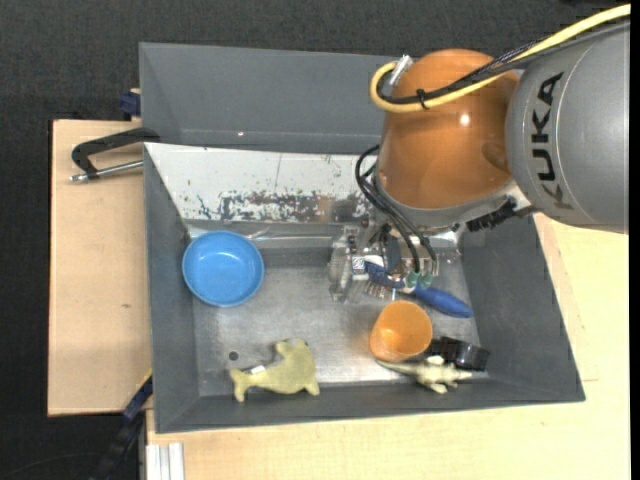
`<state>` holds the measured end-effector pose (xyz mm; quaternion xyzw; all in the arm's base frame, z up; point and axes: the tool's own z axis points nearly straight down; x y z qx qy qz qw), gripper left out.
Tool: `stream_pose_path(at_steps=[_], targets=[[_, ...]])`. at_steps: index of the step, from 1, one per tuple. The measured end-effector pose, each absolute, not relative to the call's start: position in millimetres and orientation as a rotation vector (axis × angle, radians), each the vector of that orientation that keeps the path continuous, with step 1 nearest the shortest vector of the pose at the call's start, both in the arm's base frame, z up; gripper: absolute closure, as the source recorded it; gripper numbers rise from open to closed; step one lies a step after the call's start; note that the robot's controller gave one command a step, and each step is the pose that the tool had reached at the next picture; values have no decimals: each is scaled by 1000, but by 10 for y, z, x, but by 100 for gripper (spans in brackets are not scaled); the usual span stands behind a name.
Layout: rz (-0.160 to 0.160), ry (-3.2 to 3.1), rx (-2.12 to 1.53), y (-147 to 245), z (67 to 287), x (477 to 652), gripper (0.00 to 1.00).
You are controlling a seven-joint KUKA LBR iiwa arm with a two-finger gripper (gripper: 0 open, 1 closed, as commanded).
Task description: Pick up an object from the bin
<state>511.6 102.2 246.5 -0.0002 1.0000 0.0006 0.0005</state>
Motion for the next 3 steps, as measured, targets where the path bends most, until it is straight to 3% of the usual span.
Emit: stream_pose_path(at_steps=[1,2,3], targets=[[2,3141,0,1022,2465,5116,0],[6,3141,-94,2099,1285,5602,0],[0,3145,-123,2217,668,5584,0]])
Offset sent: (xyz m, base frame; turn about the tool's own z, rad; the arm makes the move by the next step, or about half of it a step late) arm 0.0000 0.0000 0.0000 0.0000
